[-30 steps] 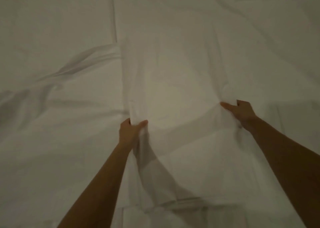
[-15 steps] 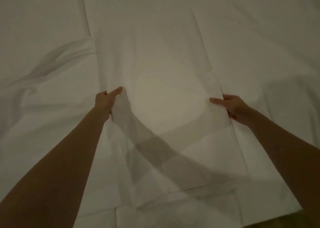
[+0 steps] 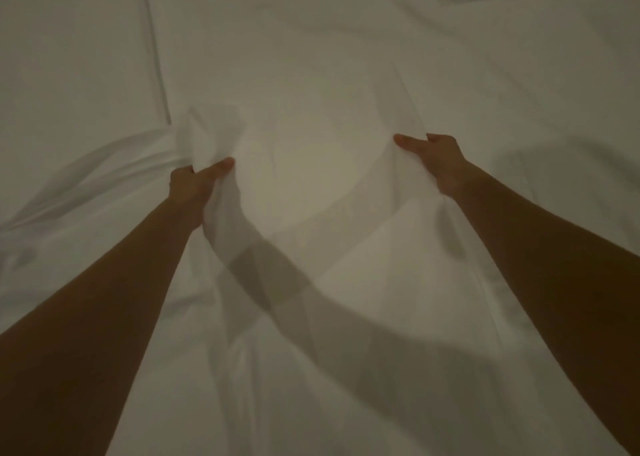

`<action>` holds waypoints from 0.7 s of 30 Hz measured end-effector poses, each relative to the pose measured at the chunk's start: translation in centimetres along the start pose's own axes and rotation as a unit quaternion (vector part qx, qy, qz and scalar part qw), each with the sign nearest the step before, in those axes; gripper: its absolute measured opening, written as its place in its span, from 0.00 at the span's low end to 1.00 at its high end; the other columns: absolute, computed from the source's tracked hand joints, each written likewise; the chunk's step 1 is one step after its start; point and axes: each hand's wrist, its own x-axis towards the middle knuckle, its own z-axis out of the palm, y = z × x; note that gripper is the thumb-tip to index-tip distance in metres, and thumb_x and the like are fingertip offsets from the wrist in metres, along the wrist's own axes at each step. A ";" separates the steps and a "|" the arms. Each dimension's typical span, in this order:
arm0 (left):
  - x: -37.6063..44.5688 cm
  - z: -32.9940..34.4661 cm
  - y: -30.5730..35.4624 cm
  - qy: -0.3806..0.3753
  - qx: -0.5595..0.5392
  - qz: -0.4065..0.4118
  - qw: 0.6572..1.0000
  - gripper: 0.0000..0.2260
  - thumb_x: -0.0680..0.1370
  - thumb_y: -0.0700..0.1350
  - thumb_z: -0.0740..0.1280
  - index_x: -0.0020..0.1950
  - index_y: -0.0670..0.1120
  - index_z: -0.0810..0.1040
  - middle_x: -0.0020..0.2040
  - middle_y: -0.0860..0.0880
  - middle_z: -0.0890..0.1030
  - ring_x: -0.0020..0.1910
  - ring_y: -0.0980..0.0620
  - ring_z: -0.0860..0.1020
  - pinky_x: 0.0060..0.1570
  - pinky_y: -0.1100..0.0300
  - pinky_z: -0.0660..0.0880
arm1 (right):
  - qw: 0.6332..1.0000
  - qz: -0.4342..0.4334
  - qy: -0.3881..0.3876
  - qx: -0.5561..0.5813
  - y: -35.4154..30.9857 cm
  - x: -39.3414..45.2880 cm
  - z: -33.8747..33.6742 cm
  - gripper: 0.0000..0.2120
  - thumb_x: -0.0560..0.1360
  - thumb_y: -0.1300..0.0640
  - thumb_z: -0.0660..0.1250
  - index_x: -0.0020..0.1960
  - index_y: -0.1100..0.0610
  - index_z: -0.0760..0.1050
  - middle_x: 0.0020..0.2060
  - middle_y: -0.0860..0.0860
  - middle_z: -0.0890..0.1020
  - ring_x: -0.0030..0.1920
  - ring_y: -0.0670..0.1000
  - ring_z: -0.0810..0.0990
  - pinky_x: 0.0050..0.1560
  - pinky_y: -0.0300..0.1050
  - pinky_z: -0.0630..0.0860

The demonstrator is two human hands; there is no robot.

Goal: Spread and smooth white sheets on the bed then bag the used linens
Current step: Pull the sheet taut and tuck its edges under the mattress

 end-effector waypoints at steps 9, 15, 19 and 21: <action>4.3 0.9 3.8 -0.019 0.012 0.023 0.999 0.07 0.74 0.46 0.74 0.42 0.45 0.78 0.37 0.49 0.81 0.28 0.56 0.78 0.30 0.62 0.77 | 0.998 -0.062 -0.001 0.000 -5.4 5.2 2.1 0.05 0.70 0.59 0.75 0.43 0.57 0.79 0.38 0.50 0.82 0.30 0.43 0.81 0.37 0.40 0.80; 3.2 0.3 2.0 -0.042 -0.037 -0.020 0.998 0.08 0.74 0.51 0.73 0.48 0.48 0.80 0.39 0.55 0.84 0.33 0.59 0.83 0.32 0.63 0.78 | 0.999 -0.026 -0.016 0.019 -3.2 4.0 1.4 0.07 0.71 0.54 0.75 0.41 0.53 0.76 0.39 0.47 0.81 0.35 0.43 0.81 0.40 0.39 0.81; -0.5 -0.8 -1.2 -0.082 -0.040 -0.068 0.994 0.09 0.74 0.46 0.74 0.51 0.45 0.81 0.41 0.52 0.86 0.40 0.54 0.84 0.35 0.61 0.80 | 0.998 0.019 -0.067 -0.008 -1.3 1.5 -0.4 0.11 0.66 0.51 0.77 0.41 0.55 0.79 0.34 0.48 0.84 0.32 0.44 0.82 0.34 0.39 0.79; -3.2 -1.7 -3.8 -0.067 -0.030 -0.096 0.993 0.09 0.73 0.46 0.74 0.50 0.43 0.81 0.42 0.50 0.86 0.41 0.52 0.84 0.37 0.60 0.80 | 0.997 0.042 -0.065 -0.030 0.7 0.2 -1.6 0.14 0.65 0.50 0.78 0.44 0.57 0.81 0.38 0.51 0.85 0.35 0.48 0.84 0.40 0.45 0.82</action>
